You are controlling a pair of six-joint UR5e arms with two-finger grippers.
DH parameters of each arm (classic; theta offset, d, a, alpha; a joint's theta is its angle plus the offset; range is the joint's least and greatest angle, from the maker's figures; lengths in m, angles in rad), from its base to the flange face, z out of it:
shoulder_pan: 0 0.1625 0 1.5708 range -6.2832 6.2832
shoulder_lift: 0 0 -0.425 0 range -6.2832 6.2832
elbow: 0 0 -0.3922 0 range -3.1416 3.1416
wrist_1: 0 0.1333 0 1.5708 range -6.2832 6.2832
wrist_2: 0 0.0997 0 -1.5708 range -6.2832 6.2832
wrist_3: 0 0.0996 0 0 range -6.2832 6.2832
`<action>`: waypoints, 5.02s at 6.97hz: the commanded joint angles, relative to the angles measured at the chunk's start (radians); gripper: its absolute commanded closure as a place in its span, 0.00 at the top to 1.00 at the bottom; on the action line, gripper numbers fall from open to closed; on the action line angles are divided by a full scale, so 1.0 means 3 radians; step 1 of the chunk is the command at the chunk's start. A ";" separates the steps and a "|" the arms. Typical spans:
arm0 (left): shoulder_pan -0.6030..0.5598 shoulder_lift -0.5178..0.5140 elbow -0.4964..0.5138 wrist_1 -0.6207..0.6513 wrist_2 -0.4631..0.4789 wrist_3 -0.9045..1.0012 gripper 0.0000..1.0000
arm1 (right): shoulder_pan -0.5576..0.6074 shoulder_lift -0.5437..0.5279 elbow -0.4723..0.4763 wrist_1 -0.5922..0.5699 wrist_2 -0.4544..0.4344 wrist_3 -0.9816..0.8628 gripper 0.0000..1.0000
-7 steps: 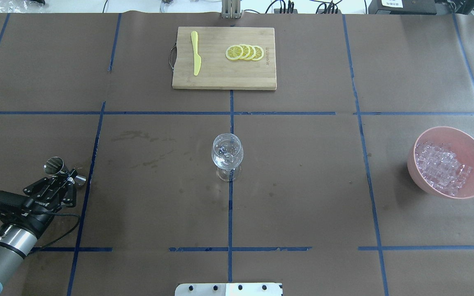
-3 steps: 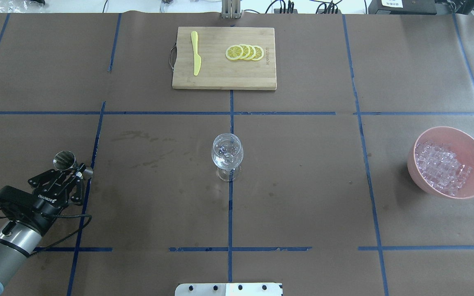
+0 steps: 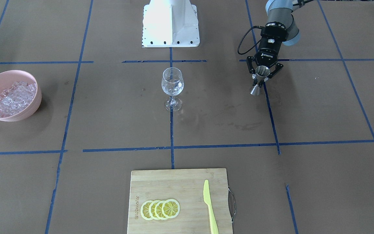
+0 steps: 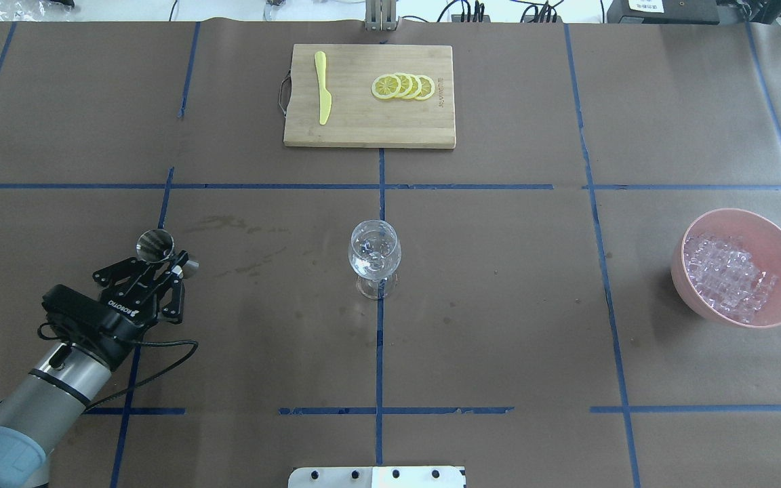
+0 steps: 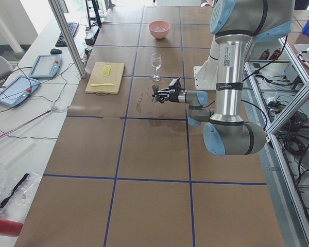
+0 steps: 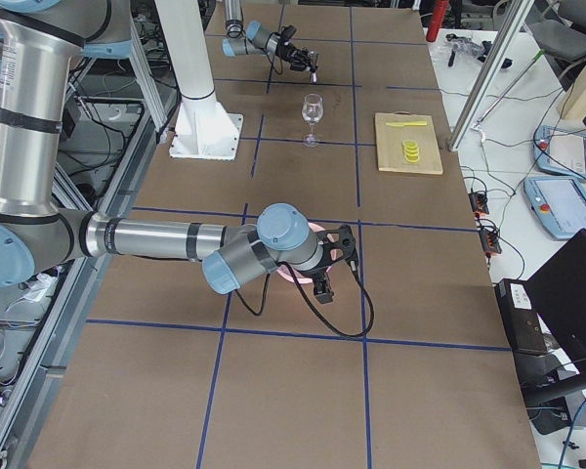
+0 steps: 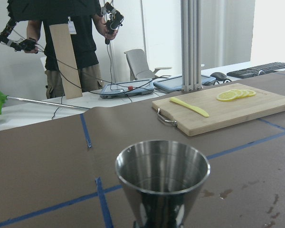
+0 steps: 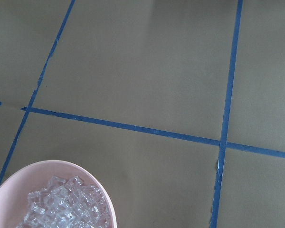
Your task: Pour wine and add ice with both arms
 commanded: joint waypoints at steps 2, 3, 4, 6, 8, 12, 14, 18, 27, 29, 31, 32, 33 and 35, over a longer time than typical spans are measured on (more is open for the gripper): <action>-0.0075 -0.0721 -0.0059 0.0832 -0.0100 0.0053 0.00 | 0.0000 0.0000 -0.0001 -0.0001 -0.0005 0.0000 1.00; -0.0070 -0.0941 -0.0085 0.1109 -0.0105 0.0058 0.00 | 0.0000 0.0000 -0.0006 -0.0006 -0.0005 0.0000 1.00; -0.0055 -0.1060 -0.0192 0.1330 -0.0100 0.0150 0.00 | 0.0000 0.0000 -0.0006 -0.0006 -0.0005 0.0000 1.00; -0.0039 -0.1132 -0.0295 0.1495 -0.0090 0.0451 0.00 | 0.0000 -0.0010 -0.0006 -0.0006 0.0000 0.0000 1.00; -0.0034 -0.1290 -0.0290 0.1877 -0.0064 0.0580 0.00 | 0.0000 -0.0020 -0.0006 -0.0006 0.0000 0.0000 1.00; -0.0019 -0.1439 -0.0254 0.1991 0.0349 0.1871 0.00 | 0.0000 -0.0026 -0.0026 -0.0006 0.0000 0.0000 1.00; -0.0014 -0.1449 -0.0234 0.1991 0.0452 0.2418 0.00 | 0.0000 -0.0026 -0.0032 -0.0011 0.0000 0.0000 1.00; 0.0037 -0.1546 -0.0183 0.1991 0.0647 0.3527 0.00 | 0.0000 -0.0026 -0.0093 -0.0006 0.0000 0.0000 1.00; 0.0176 -0.1669 -0.0091 0.1991 0.1081 0.4916 0.00 | 0.0000 -0.0046 -0.0139 0.0015 0.0000 0.0000 1.00; 0.0176 -0.1664 -0.0121 0.1946 0.1071 0.4896 0.00 | 0.0000 -0.0046 -0.0144 0.0020 0.0000 -0.0005 1.00; 0.0155 -0.1644 -0.0152 0.1127 0.1041 0.4911 0.00 | 0.0000 -0.0046 -0.0149 0.0025 0.0000 -0.0005 1.00; 0.0135 -0.1603 -0.0152 0.1006 0.1035 0.4926 0.00 | 0.0000 -0.0046 -0.0149 0.0025 0.0000 -0.0005 1.00; 0.0109 -0.1532 -0.0218 0.0959 0.0959 0.4926 0.00 | 0.0000 -0.0046 -0.0154 0.0025 0.0000 -0.0005 1.00; 0.0089 -0.1221 -0.0397 0.0536 0.0770 0.4921 0.00 | 0.0000 -0.0046 -0.0170 0.0025 0.0000 -0.0005 1.00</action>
